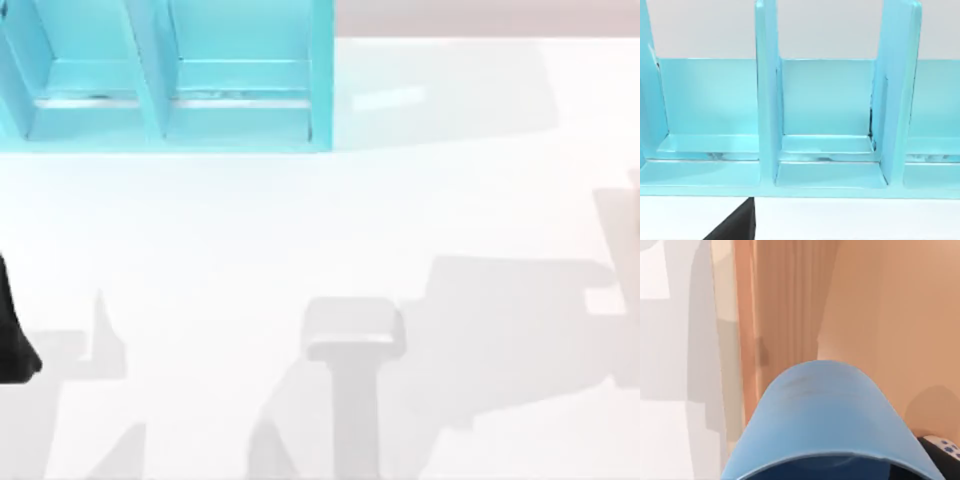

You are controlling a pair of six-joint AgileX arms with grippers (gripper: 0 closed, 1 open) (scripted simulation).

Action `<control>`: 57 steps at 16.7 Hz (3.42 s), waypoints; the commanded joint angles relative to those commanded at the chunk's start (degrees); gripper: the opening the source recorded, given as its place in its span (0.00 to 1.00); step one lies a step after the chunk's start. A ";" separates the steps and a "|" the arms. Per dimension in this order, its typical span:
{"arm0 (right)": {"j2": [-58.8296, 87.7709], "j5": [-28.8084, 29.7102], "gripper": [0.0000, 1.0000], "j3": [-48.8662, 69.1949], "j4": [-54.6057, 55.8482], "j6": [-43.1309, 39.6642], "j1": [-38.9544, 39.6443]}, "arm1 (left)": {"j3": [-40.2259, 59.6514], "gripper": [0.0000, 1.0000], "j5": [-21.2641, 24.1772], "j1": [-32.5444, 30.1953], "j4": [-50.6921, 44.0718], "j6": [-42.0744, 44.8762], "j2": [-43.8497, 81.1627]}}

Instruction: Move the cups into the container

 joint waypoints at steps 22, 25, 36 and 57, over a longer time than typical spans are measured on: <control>6.69 -1.01 0.00 -3.43 10.16 -12.75 -12.81 | 0.00 1.00 0.00 0.00 0.00 0.00 0.00; 6.69 -1.01 0.00 -3.43 10.16 -12.75 -12.81 | 0.00 1.00 0.00 0.00 0.00 0.00 0.00; 6.69 -1.01 0.83 -3.43 10.16 -12.75 -12.81 | 0.00 1.00 0.00 0.00 0.00 0.00 0.00; 8.07 -1.03 1.00 16.76 -8.80 -13.05 -13.21 | 0.00 1.00 0.00 0.00 0.00 0.00 0.00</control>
